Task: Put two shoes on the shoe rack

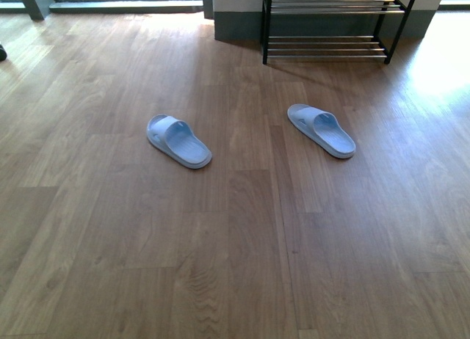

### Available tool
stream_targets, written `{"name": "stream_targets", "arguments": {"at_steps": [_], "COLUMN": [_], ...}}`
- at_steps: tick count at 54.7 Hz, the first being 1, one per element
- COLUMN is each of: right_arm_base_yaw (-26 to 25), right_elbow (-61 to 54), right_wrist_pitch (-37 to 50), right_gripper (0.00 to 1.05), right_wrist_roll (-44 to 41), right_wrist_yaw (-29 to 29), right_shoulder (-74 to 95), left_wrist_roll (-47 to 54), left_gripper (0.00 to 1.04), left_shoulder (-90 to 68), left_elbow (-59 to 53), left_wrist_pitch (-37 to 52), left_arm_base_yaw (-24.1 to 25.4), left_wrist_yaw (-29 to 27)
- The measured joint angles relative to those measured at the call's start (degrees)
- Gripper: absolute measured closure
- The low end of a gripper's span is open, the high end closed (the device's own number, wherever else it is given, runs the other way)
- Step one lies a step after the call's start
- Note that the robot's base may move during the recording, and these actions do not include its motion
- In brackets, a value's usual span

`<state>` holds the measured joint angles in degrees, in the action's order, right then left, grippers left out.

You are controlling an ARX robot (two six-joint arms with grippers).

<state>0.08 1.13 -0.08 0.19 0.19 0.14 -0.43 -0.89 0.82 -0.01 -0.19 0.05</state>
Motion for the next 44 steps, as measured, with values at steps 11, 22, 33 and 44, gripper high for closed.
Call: {"name": "stream_targets", "arguments": {"at_steps": [11,22,33,44], "right_arm_base_yaw": [0.0,0.0,0.0,0.0], "right_elbow": [0.0,0.0,0.0,0.0], "right_wrist_pitch": [0.0,0.0,0.0,0.0], "right_gripper": [0.09,0.09,0.09,0.09], "right_wrist_roll": [0.0,0.0,0.0,0.0], "right_wrist_yaw": [-0.3,-0.2,-0.2,-0.2], "right_shoulder": [0.0,0.0,0.0,0.0], "left_wrist_roll": [0.0,0.0,0.0,0.0], "left_gripper": [0.09,0.09,0.09,0.09], "left_shoulder": [0.0,0.0,0.0,0.0], "left_elbow": [0.0,0.0,0.0,0.0], "left_wrist_pitch": [0.0,0.0,0.0,0.0], "left_arm_base_yaw": [0.0,0.0,0.0,0.0], "left_wrist_yaw": [-0.2,-0.2,-0.2,-0.2]}}
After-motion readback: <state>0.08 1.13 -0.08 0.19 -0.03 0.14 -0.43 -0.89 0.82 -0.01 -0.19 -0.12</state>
